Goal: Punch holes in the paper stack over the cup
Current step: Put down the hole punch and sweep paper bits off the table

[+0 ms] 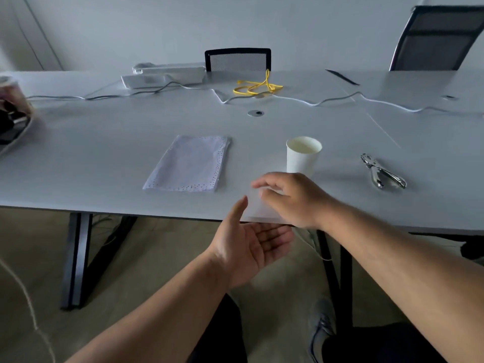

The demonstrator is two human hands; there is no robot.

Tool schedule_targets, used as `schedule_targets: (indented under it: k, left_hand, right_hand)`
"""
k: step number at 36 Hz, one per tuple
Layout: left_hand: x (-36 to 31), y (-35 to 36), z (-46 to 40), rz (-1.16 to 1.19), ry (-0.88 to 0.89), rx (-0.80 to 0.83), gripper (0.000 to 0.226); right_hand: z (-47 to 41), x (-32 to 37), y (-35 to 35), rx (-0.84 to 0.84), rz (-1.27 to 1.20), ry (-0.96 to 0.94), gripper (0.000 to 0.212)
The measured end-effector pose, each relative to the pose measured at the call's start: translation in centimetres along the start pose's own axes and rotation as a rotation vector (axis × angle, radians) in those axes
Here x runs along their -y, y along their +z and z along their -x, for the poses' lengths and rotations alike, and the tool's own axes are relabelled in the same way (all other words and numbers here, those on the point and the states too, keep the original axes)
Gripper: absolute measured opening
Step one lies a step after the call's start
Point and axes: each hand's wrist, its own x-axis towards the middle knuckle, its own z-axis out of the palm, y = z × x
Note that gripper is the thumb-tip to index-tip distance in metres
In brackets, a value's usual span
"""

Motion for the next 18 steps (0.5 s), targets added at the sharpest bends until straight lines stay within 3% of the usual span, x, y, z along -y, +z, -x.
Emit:
schedule_targets:
  k: [4,7,10,13,15,18]
  left_hand:
    - [-0.6,-0.1,0.7,0.006,0.01,-0.028,0.09]
    - [-1.0,-0.4,1.1,-0.002,0.021,-0.037,0.087]
    - [-1.4,-1.1,1.2,0.008,0.036,-0.013,0.085]
    - [-1.3,-1.3,1.4,0.001,0.022,0.016,0.084]
    - [-1.1,-0.9,1.4,0.006,0.018,0.008,0.085]
    - [-0.7,-0.4,1.2,0.025,-0.003,-0.035,0.083]
  right_hand:
    - [-1.9,-1.7,0.4,0.081,0.212,0.044,0.049]
    - [-0.5,-1.9,1.9,0.101,0.324,-0.057,0.053]
    - [2.0,-0.2,2.9,0.173,0.264,-0.199,0.058]
    - [4.1,0.7,2.6,0.293,0.102,-0.244,0.046]
    - [4.7,0.2,1.0,0.21,-0.027,-0.156,0.036]
    - [4.4,-2.2,-2.4,-0.068,-0.072,-0.024,0.023]
